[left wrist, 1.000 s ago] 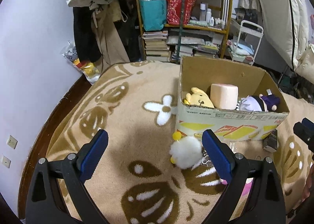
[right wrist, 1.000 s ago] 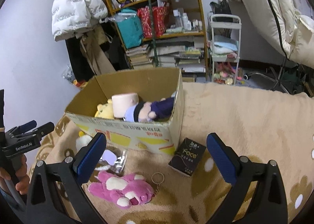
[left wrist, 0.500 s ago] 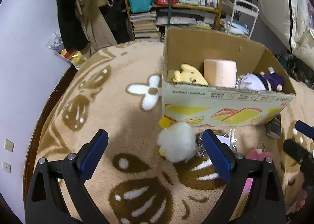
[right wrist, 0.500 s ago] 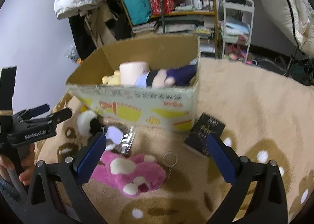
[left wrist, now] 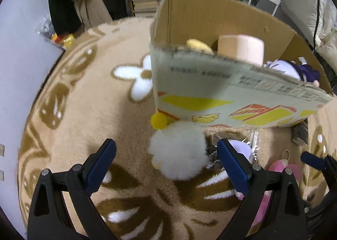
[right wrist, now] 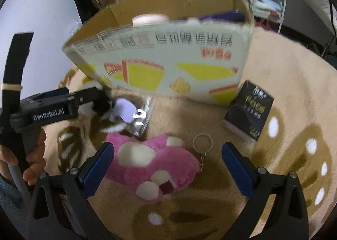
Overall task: Organize soft objects
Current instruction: 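Grasp the white fluffy ball with the left tool while the right tool grasps the pink plush bear, then lift the fluffy ball with the left tool while the right tool carries the pink bear over the box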
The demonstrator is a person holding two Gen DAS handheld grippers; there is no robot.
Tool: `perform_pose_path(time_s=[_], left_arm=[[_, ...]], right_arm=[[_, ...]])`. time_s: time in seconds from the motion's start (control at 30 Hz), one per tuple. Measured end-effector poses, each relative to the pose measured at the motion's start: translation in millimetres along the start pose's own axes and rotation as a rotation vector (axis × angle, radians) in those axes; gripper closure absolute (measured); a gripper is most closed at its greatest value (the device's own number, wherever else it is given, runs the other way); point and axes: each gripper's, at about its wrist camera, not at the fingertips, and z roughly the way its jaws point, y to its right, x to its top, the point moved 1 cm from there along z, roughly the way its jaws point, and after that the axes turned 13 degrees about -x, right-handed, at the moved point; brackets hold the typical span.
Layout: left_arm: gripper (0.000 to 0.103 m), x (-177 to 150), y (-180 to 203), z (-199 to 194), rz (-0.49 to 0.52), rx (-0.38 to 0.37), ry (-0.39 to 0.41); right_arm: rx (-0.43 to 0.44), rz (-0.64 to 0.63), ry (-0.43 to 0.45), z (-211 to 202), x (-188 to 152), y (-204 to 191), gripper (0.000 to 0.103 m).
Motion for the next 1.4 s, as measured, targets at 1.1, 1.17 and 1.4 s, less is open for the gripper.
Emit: perform_pose_path(time_s=[1.1, 1.17, 1.4], left_arm=[[0.069, -39, 17, -44, -0.028, -0.005, 0.1], [0.069, -39, 18, -46, -0.029, 0.002, 0.108], [0.069, -43, 18, -57, -0.05, 0.009, 0.14]], right_arm=[[0.031, -0.049, 0.029, -4, -17, -33, 0.036], [0.024, -0.055, 0.039, -6, -17, -34, 0.039], [0.006, -0.069, 0.05, -13, -14, -29, 0.047]])
